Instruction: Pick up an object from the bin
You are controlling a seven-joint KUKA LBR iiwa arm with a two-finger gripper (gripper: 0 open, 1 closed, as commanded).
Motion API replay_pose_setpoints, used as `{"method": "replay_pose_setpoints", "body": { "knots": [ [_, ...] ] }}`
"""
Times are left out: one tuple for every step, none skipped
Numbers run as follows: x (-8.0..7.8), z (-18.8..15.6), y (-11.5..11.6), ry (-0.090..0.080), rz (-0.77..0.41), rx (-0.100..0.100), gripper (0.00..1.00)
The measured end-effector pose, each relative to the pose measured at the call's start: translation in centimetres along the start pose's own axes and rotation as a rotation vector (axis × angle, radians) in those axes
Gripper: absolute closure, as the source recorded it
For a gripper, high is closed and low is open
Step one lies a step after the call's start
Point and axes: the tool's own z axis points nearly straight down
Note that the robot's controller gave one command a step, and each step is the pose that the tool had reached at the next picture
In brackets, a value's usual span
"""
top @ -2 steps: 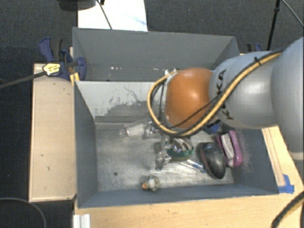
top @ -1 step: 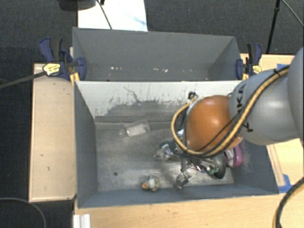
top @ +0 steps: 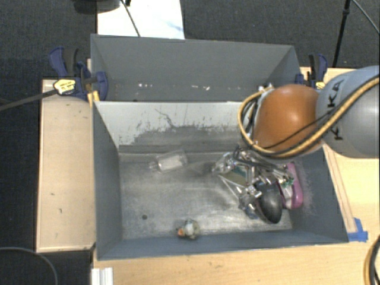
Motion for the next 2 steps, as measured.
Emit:
{"method": "replay_pose_setpoints", "body": {
  "knots": [
    [1.6, 4.3, -9.8, -0.001, -0.044, -0.019, 0.00],
    [1.6, 0.3, -13.1, -0.003, 0.002, -0.033, 0.00]
  ]
}}
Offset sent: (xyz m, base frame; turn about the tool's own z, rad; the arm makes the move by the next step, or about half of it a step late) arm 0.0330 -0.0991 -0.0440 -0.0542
